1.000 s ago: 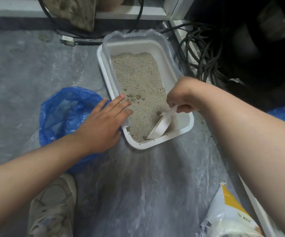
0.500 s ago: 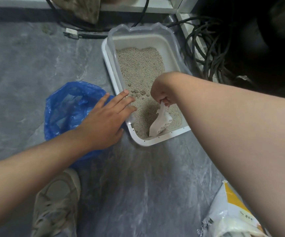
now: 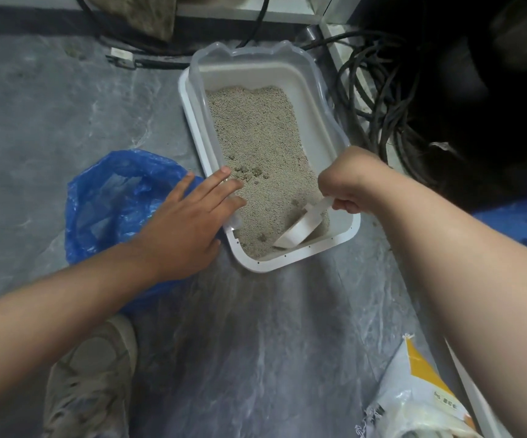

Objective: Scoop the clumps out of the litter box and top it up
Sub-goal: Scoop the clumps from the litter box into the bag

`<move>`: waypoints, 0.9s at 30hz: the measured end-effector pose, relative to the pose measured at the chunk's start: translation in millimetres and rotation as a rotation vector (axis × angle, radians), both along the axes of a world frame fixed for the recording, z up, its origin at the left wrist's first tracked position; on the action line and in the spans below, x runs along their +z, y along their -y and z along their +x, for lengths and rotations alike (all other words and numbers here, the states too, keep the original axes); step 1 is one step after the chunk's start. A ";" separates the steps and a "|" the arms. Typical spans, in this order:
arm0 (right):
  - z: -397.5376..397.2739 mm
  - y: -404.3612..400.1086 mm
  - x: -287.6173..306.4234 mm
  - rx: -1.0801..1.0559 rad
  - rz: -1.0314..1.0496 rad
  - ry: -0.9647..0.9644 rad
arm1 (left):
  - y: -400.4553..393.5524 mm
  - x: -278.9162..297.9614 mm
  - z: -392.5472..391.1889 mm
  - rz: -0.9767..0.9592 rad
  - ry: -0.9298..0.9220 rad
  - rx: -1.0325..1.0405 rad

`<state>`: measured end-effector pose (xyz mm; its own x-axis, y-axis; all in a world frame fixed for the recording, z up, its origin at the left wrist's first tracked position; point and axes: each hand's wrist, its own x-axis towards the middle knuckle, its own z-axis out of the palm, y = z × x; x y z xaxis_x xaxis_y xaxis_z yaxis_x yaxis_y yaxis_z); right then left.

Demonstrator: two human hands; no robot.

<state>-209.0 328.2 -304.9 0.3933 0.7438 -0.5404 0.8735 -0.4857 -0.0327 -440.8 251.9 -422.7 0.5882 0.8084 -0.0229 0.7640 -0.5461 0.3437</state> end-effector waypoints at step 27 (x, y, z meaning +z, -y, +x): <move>-2.7 85.1 -44.0 -0.448 -0.199 -0.502 | -0.1 1.0 0.8 0.000 0.017 0.000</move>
<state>-211.7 243.1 -348.9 0.3065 0.4365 -0.8459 0.4902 -0.8341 -0.2528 -439.9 252.0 -421.7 0.5881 0.8087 -0.0124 0.7582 -0.5459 0.3566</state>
